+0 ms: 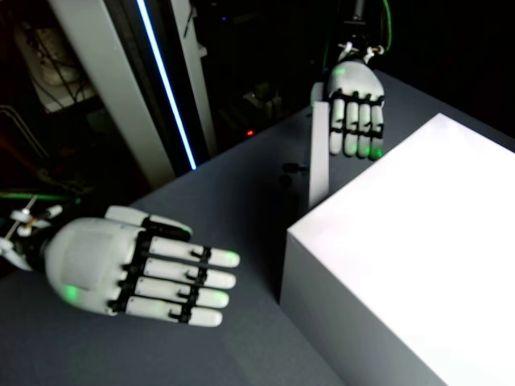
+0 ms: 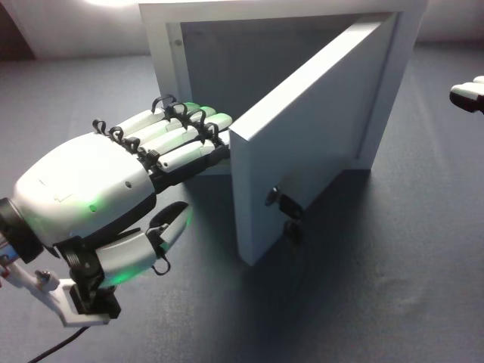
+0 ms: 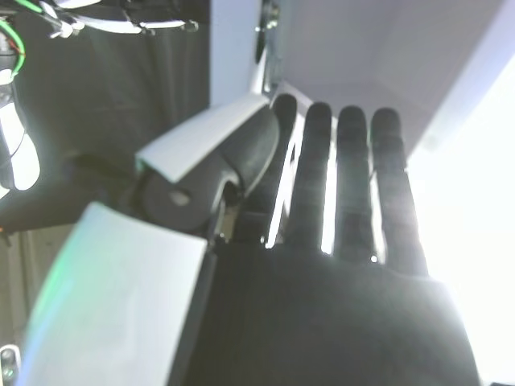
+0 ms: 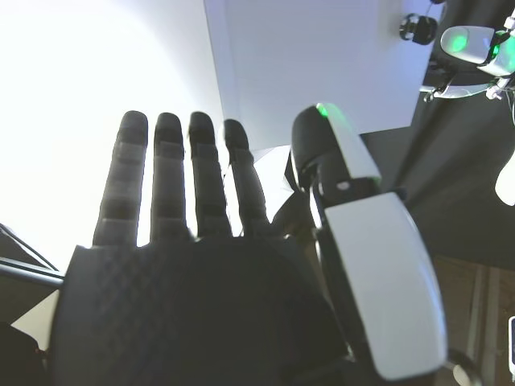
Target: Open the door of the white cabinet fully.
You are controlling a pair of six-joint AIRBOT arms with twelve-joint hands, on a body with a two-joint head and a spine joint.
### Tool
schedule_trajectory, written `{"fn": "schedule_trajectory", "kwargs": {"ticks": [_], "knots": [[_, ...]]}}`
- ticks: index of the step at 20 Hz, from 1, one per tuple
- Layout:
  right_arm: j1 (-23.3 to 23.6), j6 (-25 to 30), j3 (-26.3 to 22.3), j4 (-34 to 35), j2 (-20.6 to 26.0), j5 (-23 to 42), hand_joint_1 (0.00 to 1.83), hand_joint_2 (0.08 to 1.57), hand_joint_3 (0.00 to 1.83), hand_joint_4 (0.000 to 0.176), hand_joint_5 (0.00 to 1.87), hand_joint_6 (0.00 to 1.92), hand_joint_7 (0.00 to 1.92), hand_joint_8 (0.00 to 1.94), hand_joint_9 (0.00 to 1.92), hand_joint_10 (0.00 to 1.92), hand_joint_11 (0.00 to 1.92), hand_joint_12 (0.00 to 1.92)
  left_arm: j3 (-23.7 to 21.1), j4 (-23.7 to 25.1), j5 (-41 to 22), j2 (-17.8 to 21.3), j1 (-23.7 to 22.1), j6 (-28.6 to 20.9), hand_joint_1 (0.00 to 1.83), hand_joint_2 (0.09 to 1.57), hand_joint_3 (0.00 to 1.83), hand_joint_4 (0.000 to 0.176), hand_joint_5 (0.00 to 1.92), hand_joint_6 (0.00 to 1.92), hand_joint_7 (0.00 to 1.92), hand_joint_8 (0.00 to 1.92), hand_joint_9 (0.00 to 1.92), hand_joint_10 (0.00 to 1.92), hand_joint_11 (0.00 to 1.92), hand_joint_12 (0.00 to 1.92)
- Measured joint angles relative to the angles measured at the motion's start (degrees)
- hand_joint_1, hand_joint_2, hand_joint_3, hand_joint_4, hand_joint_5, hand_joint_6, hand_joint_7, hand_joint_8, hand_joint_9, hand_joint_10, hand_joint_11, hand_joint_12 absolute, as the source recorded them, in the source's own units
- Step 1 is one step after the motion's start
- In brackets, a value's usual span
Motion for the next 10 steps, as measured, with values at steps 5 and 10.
{"fn": "schedule_trajectory", "kwargs": {"ticks": [5, 10], "knots": [[0.00, 0.02, 0.00, -0.04, 0.00, 0.02, 0.60, 1.40, 0.00, 0.000, 0.18, 0.00, 0.14, 0.00, 0.11, 0.00, 0.08, 0.04, 0.74, 2.21, 1.64, -1.36, -1.88, -1.38, 0.92, 1.55, 0.40, 0.000, 0.12, 0.00, 0.07, 0.00, 0.07, 0.00, 0.06, 0.12], [0.00, 0.00, 0.13, -0.02, -0.07, -0.11, 0.64, 1.40, 0.00, 0.000, 0.18, 0.00, 0.15, 0.00, 0.11, 0.00, 0.09, 0.04, 2.64, 8.52, 6.25, -3.91, -5.86, -4.90, 0.81, 1.56, 0.30, 0.000, 0.09, 0.00, 0.07, 0.00, 0.09, 0.00, 0.06, 0.16]]}}
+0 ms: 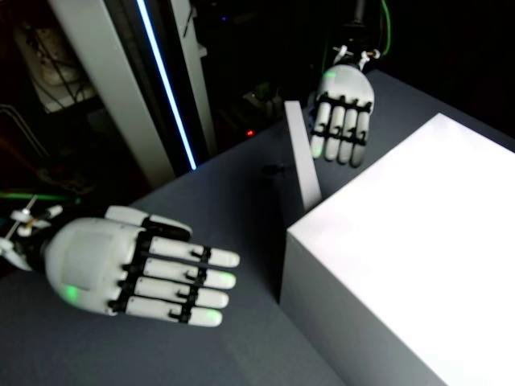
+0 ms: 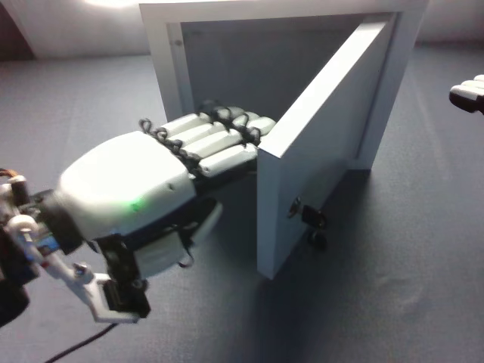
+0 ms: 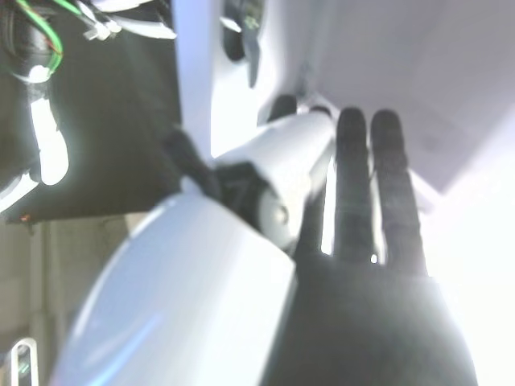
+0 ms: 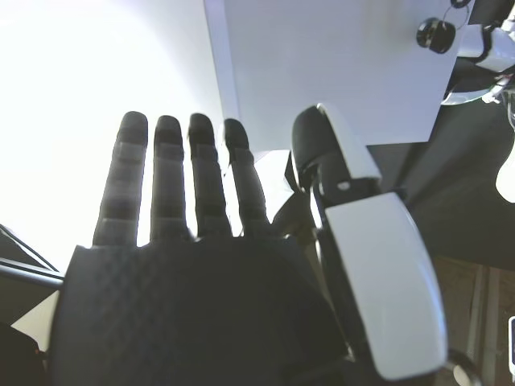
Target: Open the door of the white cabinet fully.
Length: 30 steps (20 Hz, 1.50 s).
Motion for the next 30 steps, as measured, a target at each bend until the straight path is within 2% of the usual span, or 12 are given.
{"fn": "schedule_trajectory", "kwargs": {"ticks": [6, 8, 9, 10, 15, 17, 20, 24, 26, 27, 29, 30], "knots": [[0.00, 0.02, 0.02, -0.02, 0.00, -0.04, 0.61, 1.40, 0.00, 0.000, 0.17, 0.00, 0.14, 0.00, 0.10, 0.00, 0.08, 0.03, 0.57, 4.13, 3.30, -1.20, -2.36, -1.27, 1.17, 1.39, 0.25, 0.000, 0.14, 0.00, 0.12, 0.00, 0.12, 0.01, 0.12, 0.16], [0.00, 0.00, 0.31, 0.15, -0.11, 0.02, 0.61, 1.40, 0.00, 0.000, 0.17, 0.00, 0.15, 0.00, 0.12, 0.01, 0.10, 0.04, 1.31, 4.74, 3.82, -1.90, -3.39, -1.79, 1.13, 1.22, 0.65, 0.000, 0.17, 0.00, 0.15, 0.00, 0.13, 0.00, 0.15, 0.10], [0.00, 0.00, 0.35, 0.15, -0.13, 0.02, 0.60, 1.40, 0.00, 0.000, 0.17, 0.00, 0.15, 0.00, 0.12, 0.01, 0.10, 0.04, 1.75, 5.35, 4.26, -2.62, -4.02, -2.34, 1.18, 1.19, 0.69, 0.000, 0.17, 0.00, 0.15, 0.00, 0.13, 0.00, 0.15, 0.09], [0.00, 0.02, 0.35, 0.02, -0.15, 0.02, 0.60, 1.40, 0.00, 0.018, 0.17, 0.00, 0.14, 0.00, 0.12, 0.00, 0.10, 0.04, 2.12, 6.03, 4.46, -3.54, -4.59, -2.78, 1.20, 1.20, 0.67, 0.000, 0.17, 0.00, 0.15, 0.00, 0.14, 0.00, 0.17, 0.08], [0.02, 0.11, 0.61, 0.00, -0.24, 0.07, 0.62, 1.39, 0.00, 0.021, 0.20, 0.00, 0.17, 0.00, 0.14, 0.00, 0.12, 0.04, 2.91, 8.44, 5.49, -6.19, -6.49, -2.97, 1.14, 1.27, 0.55, 0.000, 0.13, 0.00, 0.10, 0.00, 0.08, 0.00, 0.07, 0.01], [0.00, 0.09, 0.66, -0.04, -0.28, -0.02, 0.59, 1.38, 0.00, 0.045, 0.20, 0.00, 0.17, 0.00, 0.14, 0.00, 0.12, 0.04, 3.65, 8.37, 6.45, -7.08, -6.97, -2.97, 1.11, 1.36, 0.40, 0.000, 0.13, 0.00, 0.09, 0.00, 0.07, 0.00, 0.09, 0.01], [0.00, 0.15, 0.70, -0.04, -0.28, 0.09, 0.57, 1.38, 0.00, 0.049, 0.20, 0.00, 0.16, 0.00, 0.11, 0.00, 0.08, 0.02, 4.17, 8.90, 7.19, -8.83, -7.80, -3.02, 1.23, 1.33, 0.30, 0.000, 0.16, 0.00, 0.13, 0.00, 0.13, 0.01, 0.16, 0.02], [0.02, 0.17, 0.72, -0.02, -0.39, 0.09, 0.61, 1.37, 0.00, 0.005, 0.21, 0.00, 0.18, 0.00, 0.14, 0.00, 0.12, 0.03, 5.07, 10.51, 7.76, -11.21, -9.35, -3.65, 1.06, 1.46, 0.23, 0.000, 0.06, 0.00, 0.06, 0.00, 0.07, 0.00, 0.13, 0.00], [0.02, 0.17, 0.72, -0.02, -0.59, 0.00, 0.57, 1.37, 0.00, 0.018, 0.20, 0.00, 0.18, 0.00, 0.14, 0.00, 0.12, 0.03, 5.73, 10.97, 8.26, -12.13, -10.25, -3.65, 1.15, 1.44, 0.26, 0.000, 0.07, 0.00, 0.05, 0.00, 0.05, 0.00, 0.13, 0.00], [0.02, 0.17, 0.72, -0.11, -0.63, -0.02, 0.56, 1.37, 0.00, 0.026, 0.19, 0.00, 0.18, 0.00, 0.13, 0.00, 0.12, 0.03, 6.19, 10.97, 8.55, -12.74, -10.78, -3.63, 0.84, 1.53, 0.29, 0.000, 0.07, 0.01, 0.08, 0.01, 0.06, 0.00, 0.10, 0.01], [0.02, 0.20, 0.94, -0.11, -0.72, 0.02, 0.58, 1.38, 0.00, 0.009, 0.18, 0.00, 0.18, 0.00, 0.12, 0.00, 0.09, 0.02, 6.67, 10.93, 8.81, -13.60, -11.47, -3.63, 0.85, 1.52, 0.27, 0.000, 0.08, 0.00, 0.10, 0.00, 0.07, 0.00, 0.11, 0.01], [0.02, 0.20, 1.14, -0.04, -0.76, -0.09, 0.57, 1.38, 0.00, 0.013, 0.19, 0.00, 0.17, 0.00, 0.10, 0.00, 0.06, 0.01, 7.02, 11.13, 8.96, -14.34, -11.98, -3.61, 0.88, 1.48, 0.21, 0.000, 0.06, 0.00, 0.07, 0.00, 0.07, 0.00, 0.12, 0.01]]}}
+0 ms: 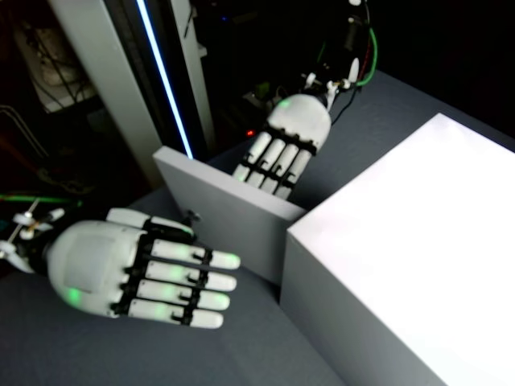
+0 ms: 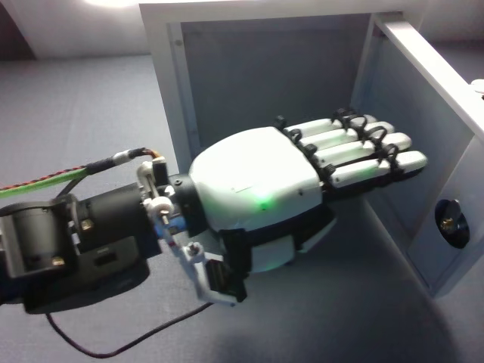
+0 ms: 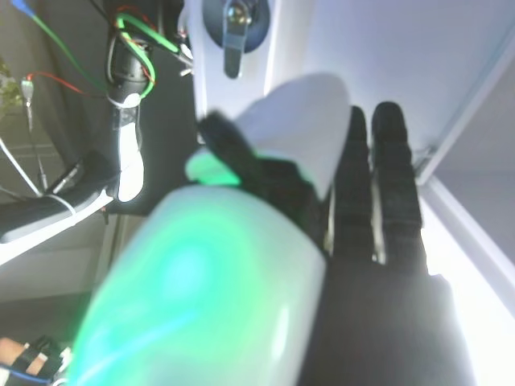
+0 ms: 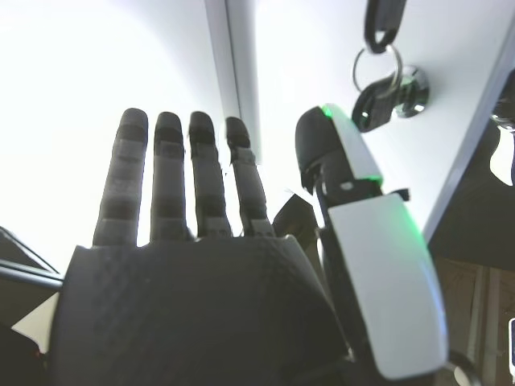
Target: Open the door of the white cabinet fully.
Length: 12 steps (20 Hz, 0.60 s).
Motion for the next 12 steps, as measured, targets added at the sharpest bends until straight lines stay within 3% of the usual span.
{"fn": "schedule_trajectory", "kwargs": {"ticks": [2, 4, 5, 6, 8, 9, 11, 12], "knots": [[0.00, 0.07, 0.07, 0.09, -0.04, 0.09, 0.59, 1.38, 0.00, 0.018, 0.20, 0.00, 0.16, 0.00, 0.10, 0.00, 0.06, 0.01, 0.42, 0.59, 0.48, -1.16, -0.57, -0.02, 0.83, 1.51, 0.18, 0.000, 0.01, 0.00, 0.01, 0.00, 0.01, 0.00, 0.06, 0.00], [0.07, 0.22, 0.13, -0.09, -0.24, 0.04, 0.56, 1.37, 0.00, 0.013, 0.20, 0.00, 0.18, 0.00, 0.13, 0.01, 0.09, 0.02, 0.87, 0.70, 0.76, -2.36, -1.03, -0.02, 0.98, 1.48, 0.14, 0.000, 0.07, 0.01, 0.10, 0.01, 0.11, 0.01, 0.17, 0.04], [0.07, 0.22, 0.13, -0.13, -0.24, -0.22, 0.56, 1.36, 0.00, 0.024, 0.20, 0.00, 0.18, 0.00, 0.13, 0.01, 0.10, 0.02, 1.01, 0.90, 0.79, -2.47, -1.20, -0.04, 0.94, 1.43, 0.28, 0.000, 0.07, 0.00, 0.10, 0.00, 0.11, 0.00, 0.18, 0.03], [0.22, 0.22, 0.13, 0.02, -0.24, -0.15, 0.55, 1.36, 0.00, 0.022, 0.20, 0.00, 0.18, 0.00, 0.13, 0.01, 0.08, 0.01, 1.11, 0.87, 0.81, -2.45, -1.29, -0.04, 0.91, 1.41, 0.40, 0.000, 0.05, 0.00, 0.08, 0.00, 0.10, 0.00, 0.18, 0.02], [0.24, 0.26, 0.13, -0.26, -0.24, -0.07, 0.57, 1.36, 0.00, 0.024, 0.20, 0.00, 0.18, 0.00, 0.10, 0.00, 0.07, 0.01, 1.11, 0.31, 0.70, -2.10, -1.16, -0.02, 0.95, 1.37, 0.45, 0.000, 0.05, 0.00, 0.07, 0.00, 0.09, 0.00, 0.17, 0.01], [0.24, 0.28, 0.13, -0.44, -0.24, -0.09, 0.55, 1.36, 0.00, 0.036, 0.21, 0.00, 0.18, 0.00, 0.11, 0.00, 0.09, 0.02, 0.66, -0.22, 0.52, -1.29, -0.79, -0.04, 0.96, 1.33, 0.52, 0.000, 0.04, 0.00, 0.06, 0.00, 0.07, 0.00, 0.15, 0.00], [0.24, 0.33, 0.13, -0.22, -0.24, -0.20, 0.57, 1.36, 0.00, 0.032, 0.21, 0.00, 0.17, 0.00, 0.09, 0.00, 0.06, 0.01, -0.17, -0.63, 0.39, 0.50, 0.02, -0.04, 1.11, 1.28, 0.53, 0.000, 0.07, 0.01, 0.09, 0.01, 0.08, 0.01, 0.15, 0.02], [0.22, 0.42, 0.13, -0.20, -0.24, -0.17, 0.58, 1.36, 0.00, 0.056, 0.20, 0.00, 0.15, 0.00, 0.09, 0.00, 0.08, 0.02, -0.72, -0.81, 0.20, 1.51, 0.33, 0.00, 1.10, 1.29, 0.53, 0.000, 0.07, 0.00, 0.07, 0.00, 0.07, 0.00, 0.14, 0.01]]}}
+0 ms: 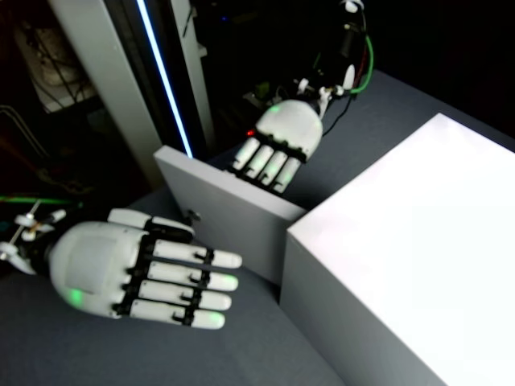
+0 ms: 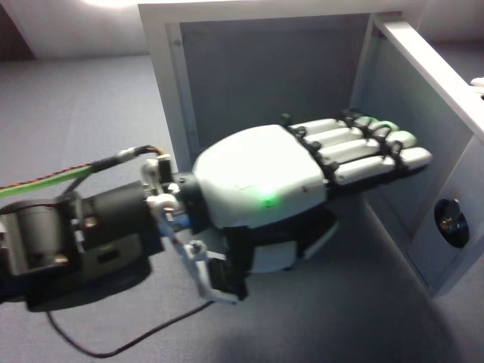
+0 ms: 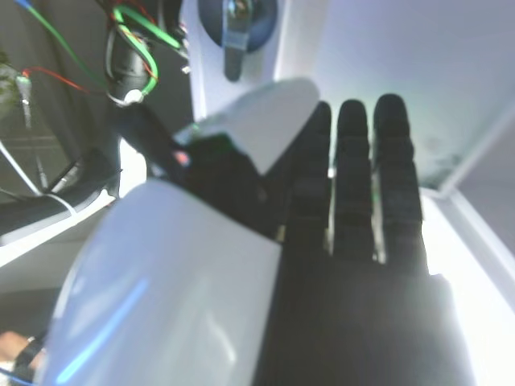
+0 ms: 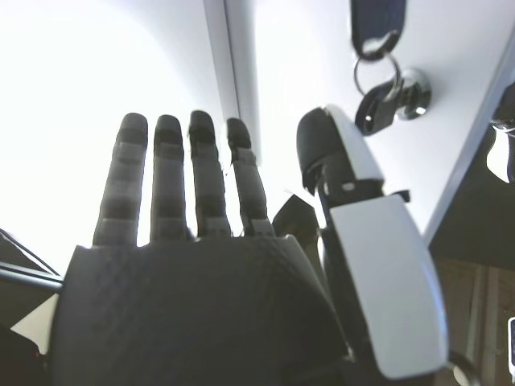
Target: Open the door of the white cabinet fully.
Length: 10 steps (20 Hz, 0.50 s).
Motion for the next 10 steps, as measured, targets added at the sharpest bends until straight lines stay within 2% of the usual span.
{"fn": "schedule_trajectory", "kwargs": {"ticks": [1, 2, 3, 4, 5, 6, 7, 8, 9, 10], "knots": [[0.02, 0.04, 0.00, -0.04, 0.00, 0.04, 0.59, 1.37, 0.00, 0.045, 0.20, 0.00, 0.15, 0.00, 0.09, 0.00, 0.09, 0.02, -0.79, -0.68, -1.14, 1.44, 0.74, 0.00, 1.11, 1.33, 0.38, 0.000, 0.12, 0.00, 0.10, 0.00, 0.10, 0.00, 0.16, 0.01], [0.02, 0.04, 0.00, -0.07, 0.00, 0.02, 0.59, 1.37, 0.00, 0.045, 0.20, 0.00, 0.15, 0.00, 0.09, 0.00, 0.09, 0.02, -1.29, -1.20, -1.77, 2.36, 1.22, -0.02, 1.11, 1.33, 0.38, 0.000, 0.12, 0.00, 0.10, 0.00, 0.10, 0.00, 0.16, 0.01], [0.02, 0.07, 0.00, -0.02, 0.00, 0.04, 0.61, 1.37, 0.00, 0.032, 0.20, 0.00, 0.16, 0.00, 0.11, 0.01, 0.10, 0.02, -2.16, -2.32, -2.91, 3.80, 2.34, 0.22, 1.11, 1.35, 0.36, 0.000, 0.10, 0.00, 0.09, 0.00, 0.08, 0.00, 0.14, 0.00], [0.02, 0.07, 0.00, 0.17, 0.00, 0.04, 0.58, 1.36, 0.00, 0.045, 0.22, 0.01, 0.18, 0.01, 0.15, 0.02, 0.14, 0.04, -3.69, -4.26, -4.50, 5.79, 4.09, 1.14, 1.19, 1.22, 0.54, 0.000, 0.14, 0.00, 0.11, 0.00, 0.10, 0.00, 0.13, 0.01], [0.02, 0.07, 0.00, 0.24, 0.00, 0.02, 0.58, 1.36, 0.00, 0.045, 0.22, 0.01, 0.18, 0.01, 0.15, 0.02, 0.14, 0.04, -4.42, -4.98, -5.33, 6.67, 4.98, 1.62, 1.19, 1.22, 0.54, 0.000, 0.14, 0.00, 0.11, 0.00, 0.10, 0.00, 0.13, 0.01], [0.02, 0.09, 0.00, 0.48, 0.02, 0.00, 0.54, 1.37, 0.00, 0.044, 0.21, 0.00, 0.18, 0.00, 0.14, 0.01, 0.13, 0.03, -5.49, -5.49, -6.49, 8.07, 6.21, 2.60, 1.20, 1.10, 0.78, 0.000, 0.20, 0.00, 0.15, 0.00, 0.12, 0.00, 0.15, 0.01], [0.02, 0.11, -0.02, 0.70, 0.04, 0.00, 0.55, 1.37, 0.00, 0.050, 0.21, 0.00, 0.18, 0.00, 0.14, 0.01, 0.13, 0.03, -6.43, -6.16, -8.02, 9.46, 7.56, 2.89, 1.19, 1.08, 0.86, 0.000, 0.22, 0.00, 0.17, 0.00, 0.14, 0.00, 0.18, 0.02], [0.02, 0.13, -0.20, 0.63, 0.15, 0.07, 0.55, 1.37, 0.00, 0.052, 0.21, 0.00, 0.18, 0.00, 0.13, 0.00, 0.11, 0.03, -7.08, -6.93, -9.09, 10.84, 8.79, 3.02, 1.07, 1.22, 0.69, 0.000, 0.21, 0.00, 0.15, 0.00, 0.13, 0.00, 0.18, 0.01], [0.02, 0.22, -0.26, 0.61, 0.26, 0.17, 0.59, 1.37, 0.00, 0.043, 0.22, 0.00, 0.17, 0.00, 0.12, 0.00, 0.12, 0.03, -7.56, -8.11, -10.01, 12.44, 10.36, 3.06, 1.06, 1.28, 0.57, 0.000, 0.20, 0.00, 0.13, 0.01, 0.13, 0.00, 0.18, 0.01], [0.00, 0.22, -0.26, 0.76, 0.26, 0.17, 0.59, 1.37, 0.00, 0.024, 0.21, 0.00, 0.17, 0.00, 0.13, 0.00, 0.13, 0.03, -8.22, -10.45, -10.80, 14.08, 12.11, 3.58, 1.01, 1.37, 0.54, 0.000, 0.15, 0.00, 0.10, 0.00, 0.12, 0.00, 0.18, 0.01]]}}
